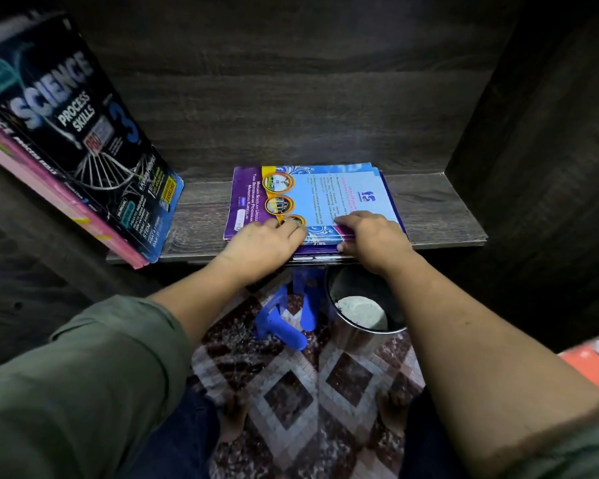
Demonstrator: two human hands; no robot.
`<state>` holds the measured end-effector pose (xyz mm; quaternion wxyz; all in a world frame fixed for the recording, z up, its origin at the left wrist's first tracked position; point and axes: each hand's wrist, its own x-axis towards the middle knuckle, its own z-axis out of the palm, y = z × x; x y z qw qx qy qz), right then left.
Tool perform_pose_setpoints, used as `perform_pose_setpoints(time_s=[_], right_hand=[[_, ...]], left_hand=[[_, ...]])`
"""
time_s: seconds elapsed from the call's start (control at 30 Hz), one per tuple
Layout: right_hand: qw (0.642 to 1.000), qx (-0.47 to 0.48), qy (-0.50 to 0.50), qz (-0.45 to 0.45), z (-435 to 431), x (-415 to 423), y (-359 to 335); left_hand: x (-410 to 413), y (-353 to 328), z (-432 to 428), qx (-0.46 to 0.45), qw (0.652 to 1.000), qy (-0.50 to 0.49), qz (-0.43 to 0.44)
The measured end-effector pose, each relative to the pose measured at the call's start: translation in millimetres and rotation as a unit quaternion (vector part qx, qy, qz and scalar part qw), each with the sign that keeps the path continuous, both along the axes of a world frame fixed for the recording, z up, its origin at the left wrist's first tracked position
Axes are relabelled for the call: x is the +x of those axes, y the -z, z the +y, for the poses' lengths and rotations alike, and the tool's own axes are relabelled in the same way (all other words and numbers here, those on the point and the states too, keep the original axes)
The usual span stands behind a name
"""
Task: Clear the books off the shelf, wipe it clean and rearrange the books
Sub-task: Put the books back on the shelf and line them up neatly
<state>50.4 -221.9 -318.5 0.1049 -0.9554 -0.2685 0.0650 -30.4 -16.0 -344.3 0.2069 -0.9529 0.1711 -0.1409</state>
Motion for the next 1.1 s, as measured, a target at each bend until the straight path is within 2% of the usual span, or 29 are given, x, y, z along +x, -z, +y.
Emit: perform_pose_setpoints(time_s=[0.13, 0.2, 0.27, 0.33, 0.4, 0.53, 0.6, 0.67, 0.73, 0.8, 0.9, 1.0, 1.1], right_hand=[[0.995, -0.024, 0.025, -0.094, 3.1, -0.8, -0.3], [0.985, -0.034, 0.091, -0.144, 1.7, 1.0, -4.6], [0.979, -0.013, 0.149, -0.136, -1.0, 2.9, -9.7], [0.981, 0.028, 0.131, -0.143, -1.5, 2.7, -14.6], [0.974, 0.1, 0.073, -0.192, 4.2, -0.6, -19.9], [0.919, 0.225, -0.013, -0.323, 27.1, -12.9, -34.2], [0.893, 0.29, -0.015, -0.343, 36.3, -18.0, -41.1], [0.891, 0.347, 0.03, -0.292, 39.6, -23.3, -47.4], [0.91, 0.341, 0.078, -0.221, 38.8, -25.8, -47.2], [0.951, 0.263, 0.081, -0.141, 36.2, -23.1, -39.0], [0.996, 0.092, -0.007, -0.012, 33.0, -21.9, -20.3], [0.996, -0.008, -0.072, 0.055, 38.4, -29.7, -3.4], [0.995, -0.034, -0.085, 0.045, 43.8, -33.8, 3.4]], left_hand=[[4.0, -14.2, 0.5, -0.025, 0.995, 0.004, -0.092], [8.5, -20.4, 0.9, -0.054, 0.993, -0.018, -0.101], [8.6, -25.9, -3.4, -0.077, 0.991, -0.035, -0.1], [5.3, -30.1, -13.8, -0.098, 0.988, -0.039, -0.109], [1.8, -36.7, -27.9, -0.108, 0.987, -0.045, -0.113], [3.2, -55.1, -34.7, -0.124, 0.976, -0.133, -0.121], [1.9, -60.8, -23.1, -0.142, 0.967, -0.174, -0.12], [-4.5, -67.3, -8.1, -0.181, 0.955, -0.213, -0.104], [-12.1, -77.5, 7.4, -0.226, 0.934, -0.247, -0.127], [-20.4, -89.6, 21.7, -0.264, 0.906, -0.285, -0.168], [-33.9, -105.6, 37.7, -0.334, 0.849, -0.349, -0.216], [-47.4, -119.2, 48.4, -0.395, 0.79, -0.374, -0.283], [-56.8, -135.9, 56.9, -0.405, 0.775, -0.327, -0.36]])
